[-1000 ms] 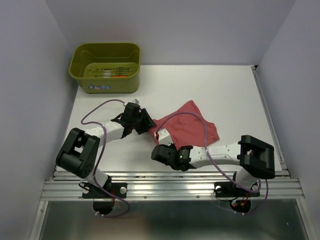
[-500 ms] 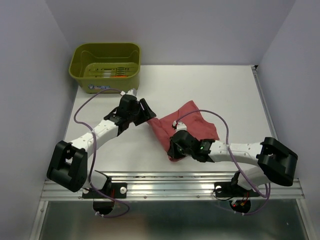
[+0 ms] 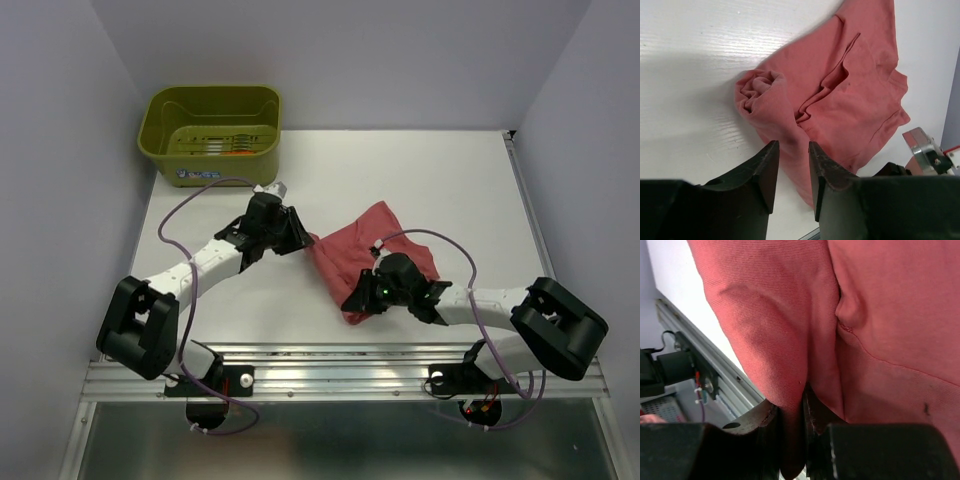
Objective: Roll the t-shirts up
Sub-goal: Roll the T-shirt to the center of the board.
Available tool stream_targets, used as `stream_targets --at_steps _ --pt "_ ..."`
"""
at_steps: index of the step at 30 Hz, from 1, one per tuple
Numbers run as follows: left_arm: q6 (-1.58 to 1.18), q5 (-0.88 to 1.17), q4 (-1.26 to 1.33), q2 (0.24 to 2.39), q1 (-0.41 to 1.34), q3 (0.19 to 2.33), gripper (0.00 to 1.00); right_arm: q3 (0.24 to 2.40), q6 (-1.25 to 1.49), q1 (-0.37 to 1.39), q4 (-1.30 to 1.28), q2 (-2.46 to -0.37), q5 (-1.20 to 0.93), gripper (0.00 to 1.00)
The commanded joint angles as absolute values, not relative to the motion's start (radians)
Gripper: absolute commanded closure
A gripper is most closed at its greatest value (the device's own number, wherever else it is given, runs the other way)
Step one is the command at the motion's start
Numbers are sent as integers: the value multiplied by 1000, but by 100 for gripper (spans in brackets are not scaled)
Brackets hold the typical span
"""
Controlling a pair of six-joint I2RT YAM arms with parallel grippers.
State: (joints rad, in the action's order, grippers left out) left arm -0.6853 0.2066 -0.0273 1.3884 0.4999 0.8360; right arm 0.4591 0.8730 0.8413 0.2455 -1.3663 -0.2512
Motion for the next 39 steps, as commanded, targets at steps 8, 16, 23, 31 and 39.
stream_targets --at_steps 8,16,23,31,39 --pt "-640 245 23 1400 535 873 94 348 989 696 492 -1368 -506 99" --pt "-632 264 46 1476 566 900 100 316 1005 646 560 -1408 -587 99" --pt "-624 267 63 1565 597 968 100 275 1042 586 663 -1456 -664 99" --pt "-611 281 74 1669 601 1038 100 262 1034 577 666 -1456 -677 99" --pt "-604 250 71 1752 601 1086 100 247 1025 577 638 -1407 -638 69"
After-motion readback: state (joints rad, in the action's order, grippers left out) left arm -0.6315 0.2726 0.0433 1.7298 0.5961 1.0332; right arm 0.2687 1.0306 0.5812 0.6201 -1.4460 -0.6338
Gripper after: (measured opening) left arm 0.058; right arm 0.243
